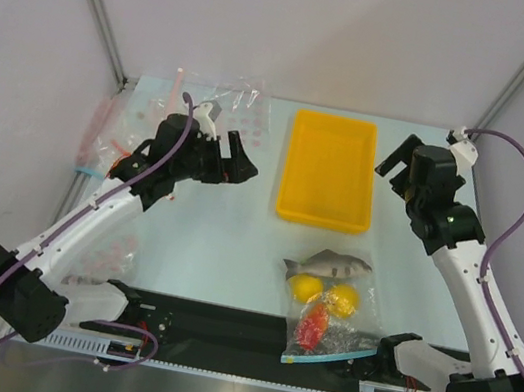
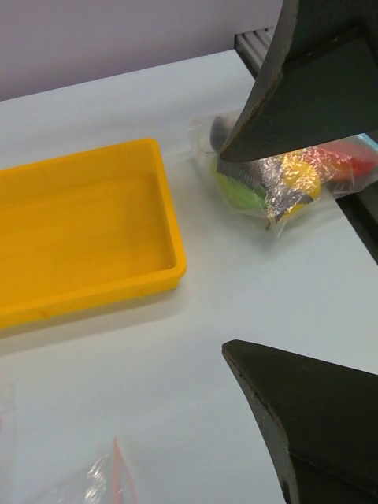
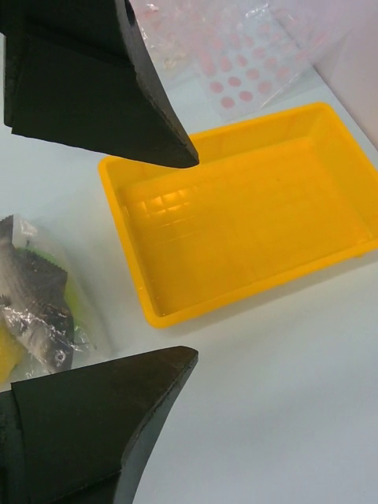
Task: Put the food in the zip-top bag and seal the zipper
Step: Reset both arms
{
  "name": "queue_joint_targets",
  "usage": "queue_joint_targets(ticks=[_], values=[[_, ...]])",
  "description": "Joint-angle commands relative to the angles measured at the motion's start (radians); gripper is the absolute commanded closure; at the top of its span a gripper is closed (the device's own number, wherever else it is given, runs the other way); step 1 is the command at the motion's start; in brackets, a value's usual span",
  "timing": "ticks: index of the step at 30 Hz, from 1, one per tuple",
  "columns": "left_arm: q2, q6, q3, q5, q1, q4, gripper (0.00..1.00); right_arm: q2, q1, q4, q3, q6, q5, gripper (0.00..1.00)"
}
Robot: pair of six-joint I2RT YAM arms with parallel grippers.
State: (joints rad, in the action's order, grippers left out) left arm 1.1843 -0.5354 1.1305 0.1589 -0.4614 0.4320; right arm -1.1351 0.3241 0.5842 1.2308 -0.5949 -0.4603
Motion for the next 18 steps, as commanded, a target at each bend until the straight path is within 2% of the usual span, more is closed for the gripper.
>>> queue_joint_targets(ticks=[1,18], values=[[-0.046,-0.136,-0.084,0.077,0.001,-0.090,0.00,0.028,0.000,0.034,0.012,-0.091,0.018,0.00],[-0.091,-0.132,-0.156,0.085,0.001,-0.081,0.00,0.020,0.001,0.074,-0.062,-0.175,0.067,0.00]])
